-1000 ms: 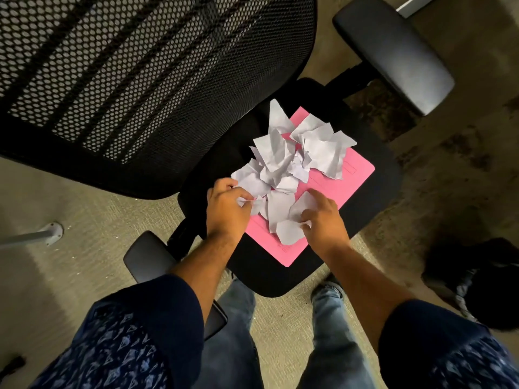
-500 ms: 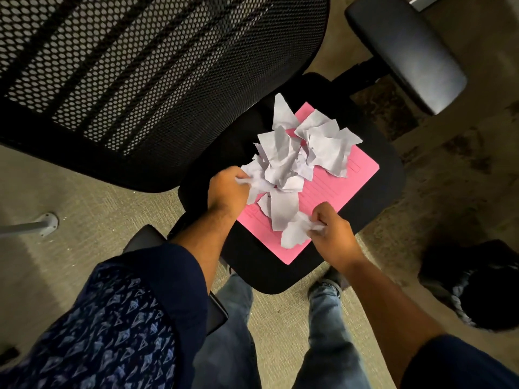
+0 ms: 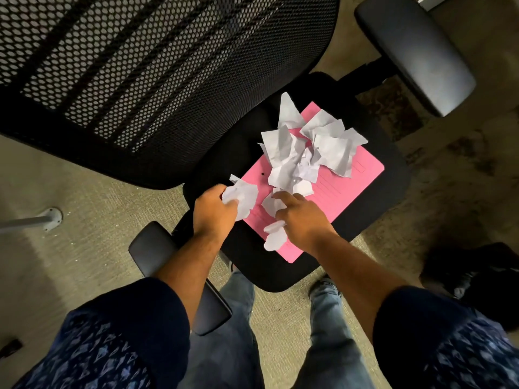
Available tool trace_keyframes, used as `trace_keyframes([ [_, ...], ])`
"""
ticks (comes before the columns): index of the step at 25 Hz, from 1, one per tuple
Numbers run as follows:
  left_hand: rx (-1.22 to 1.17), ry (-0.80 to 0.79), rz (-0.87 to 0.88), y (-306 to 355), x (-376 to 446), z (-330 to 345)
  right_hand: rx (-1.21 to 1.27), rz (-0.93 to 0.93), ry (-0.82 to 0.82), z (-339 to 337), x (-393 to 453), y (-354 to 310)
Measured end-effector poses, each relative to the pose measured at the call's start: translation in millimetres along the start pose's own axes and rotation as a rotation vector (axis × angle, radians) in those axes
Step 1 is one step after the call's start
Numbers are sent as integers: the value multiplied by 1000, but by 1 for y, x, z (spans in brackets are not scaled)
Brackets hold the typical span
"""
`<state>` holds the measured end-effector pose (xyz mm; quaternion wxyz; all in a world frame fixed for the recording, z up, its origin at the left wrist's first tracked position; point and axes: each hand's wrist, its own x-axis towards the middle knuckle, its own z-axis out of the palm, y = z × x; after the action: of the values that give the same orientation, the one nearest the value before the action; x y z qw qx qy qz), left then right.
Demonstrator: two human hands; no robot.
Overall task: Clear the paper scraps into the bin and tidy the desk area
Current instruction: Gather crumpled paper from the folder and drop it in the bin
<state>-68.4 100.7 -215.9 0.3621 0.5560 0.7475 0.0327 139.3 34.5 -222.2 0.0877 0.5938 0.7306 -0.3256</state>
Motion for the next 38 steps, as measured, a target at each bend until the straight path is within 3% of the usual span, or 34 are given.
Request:
trace_keyframes([
  [3, -13, -4, 12, -1, -3, -6, -129, 0, -62, -6, 5, -4],
  [7, -24, -22, 11, -7, -8, -7, -126, 110, -99, -8, 7, -5],
  [17, -78, -20, -13, -17, -12, 1, -231, 158, -10, 9, 11, -7],
  [27, -22, -23, -22, -21, -12, -2, -116, 35, 29, 12, 18, 2],
  [38, -50, -3, 27, -15, -12, -3, -40, 38, 14, 21, 32, 0],
])
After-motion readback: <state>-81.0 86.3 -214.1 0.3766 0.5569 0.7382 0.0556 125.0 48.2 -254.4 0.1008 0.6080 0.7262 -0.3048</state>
